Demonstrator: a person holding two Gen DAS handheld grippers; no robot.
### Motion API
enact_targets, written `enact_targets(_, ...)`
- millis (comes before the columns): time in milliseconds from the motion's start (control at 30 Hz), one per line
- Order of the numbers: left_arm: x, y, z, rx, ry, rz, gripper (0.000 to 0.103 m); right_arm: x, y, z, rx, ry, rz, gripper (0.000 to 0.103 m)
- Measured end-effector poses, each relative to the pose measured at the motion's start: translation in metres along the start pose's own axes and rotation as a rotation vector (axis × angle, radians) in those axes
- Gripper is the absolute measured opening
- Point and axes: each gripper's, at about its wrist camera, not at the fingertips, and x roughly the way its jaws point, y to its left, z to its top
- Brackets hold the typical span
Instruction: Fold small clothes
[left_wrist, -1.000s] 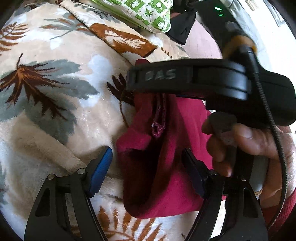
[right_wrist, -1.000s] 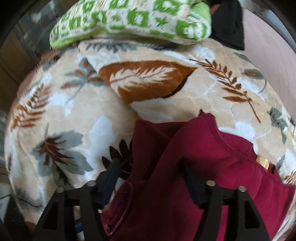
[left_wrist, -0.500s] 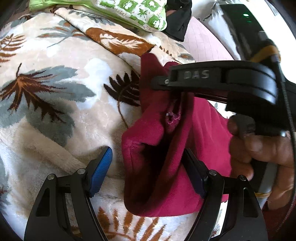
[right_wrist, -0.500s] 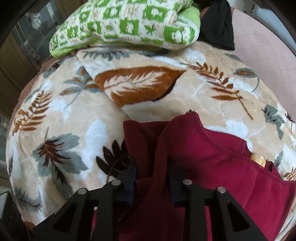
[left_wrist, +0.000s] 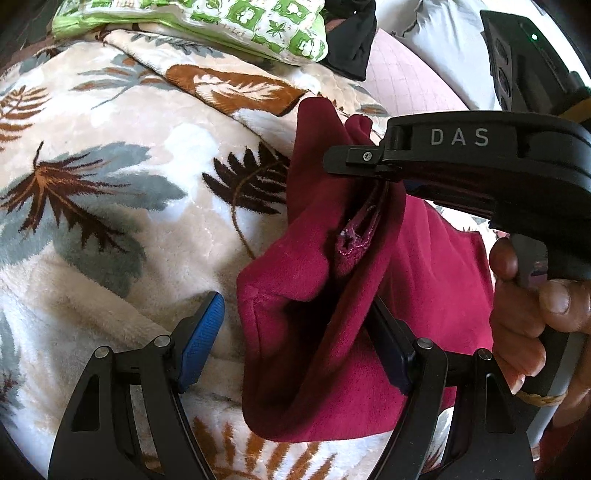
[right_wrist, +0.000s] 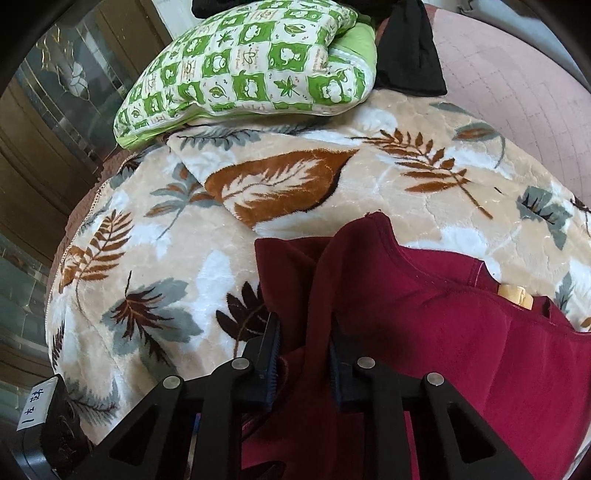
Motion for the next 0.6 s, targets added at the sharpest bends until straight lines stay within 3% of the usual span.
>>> enact_targets(600,0.006,-0.002,0.004,0.046,0.002,0.014,0.078,0.021,0.007,0.002,-0.047,0.037,-0.013,0.020)
